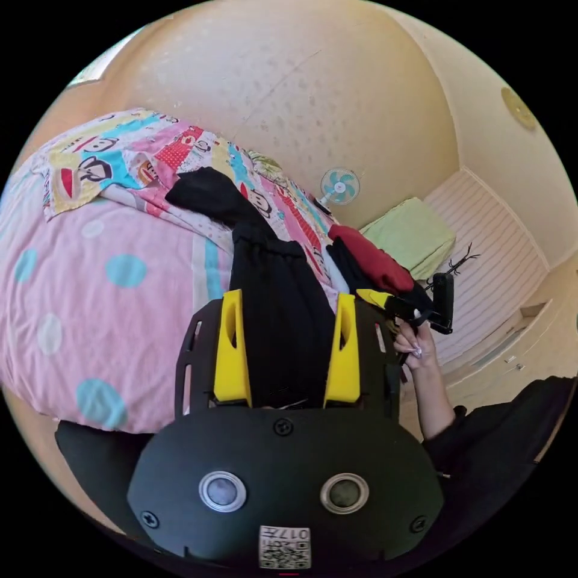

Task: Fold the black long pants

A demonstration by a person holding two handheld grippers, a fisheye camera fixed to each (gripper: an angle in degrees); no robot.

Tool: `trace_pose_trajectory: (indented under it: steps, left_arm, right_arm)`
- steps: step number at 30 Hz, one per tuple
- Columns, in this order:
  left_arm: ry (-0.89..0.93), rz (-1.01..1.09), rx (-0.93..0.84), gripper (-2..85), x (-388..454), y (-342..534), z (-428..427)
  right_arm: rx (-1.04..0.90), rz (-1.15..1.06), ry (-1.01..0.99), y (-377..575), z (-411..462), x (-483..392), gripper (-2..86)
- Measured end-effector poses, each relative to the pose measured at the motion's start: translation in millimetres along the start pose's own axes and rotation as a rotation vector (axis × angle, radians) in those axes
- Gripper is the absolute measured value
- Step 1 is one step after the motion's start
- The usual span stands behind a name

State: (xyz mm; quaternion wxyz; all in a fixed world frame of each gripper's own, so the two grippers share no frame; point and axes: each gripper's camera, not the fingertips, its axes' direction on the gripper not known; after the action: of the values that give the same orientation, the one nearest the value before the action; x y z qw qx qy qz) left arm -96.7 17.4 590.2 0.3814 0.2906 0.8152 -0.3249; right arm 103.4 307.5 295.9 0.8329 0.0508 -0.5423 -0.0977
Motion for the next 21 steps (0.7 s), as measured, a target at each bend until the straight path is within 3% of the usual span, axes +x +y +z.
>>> trace_pose_trajectory:
  steps: [4, 8, 12, 14, 16, 21]
  left_arm:
    - [-0.006, -0.061, 0.159, 20.7, -30.7, -7.4, -2.6]
    - [-0.079, -0.034, 0.123, 20.8, -59.3, 1.0, 25.2]
    - [0.009, -0.042, 0.065, 20.8, -74.2, -3.0, 35.6]
    - [0.025, -0.038, 0.025, 20.8, -79.0, -11.1, 37.2]
    - [0.058, -0.051, 0.015, 20.8, -84.0, -17.4, 34.6]
    - [0.213, -0.159, 0.006, 19.6, -102.3, -30.8, 29.1]
  right_arm:
    - [-0.095, -0.196, 0.172, -96.2, 40.5, -44.3, 14.0]
    - [-0.274, -0.362, 0.283, -188.8, 142.3, -68.5, 15.0]
    - [-0.477, -0.398, 0.365, -245.5, 247.1, -59.0, 15.4]
    - [-0.676, -0.399, 0.451, -262.1, 305.8, -40.4, 11.2]
    - [-0.721, -0.406, 0.482, -272.3, 315.1, -30.7, 7.5]
    - [-0.571, -0.261, 0.329, -305.3, 247.4, 5.3, 4.7]
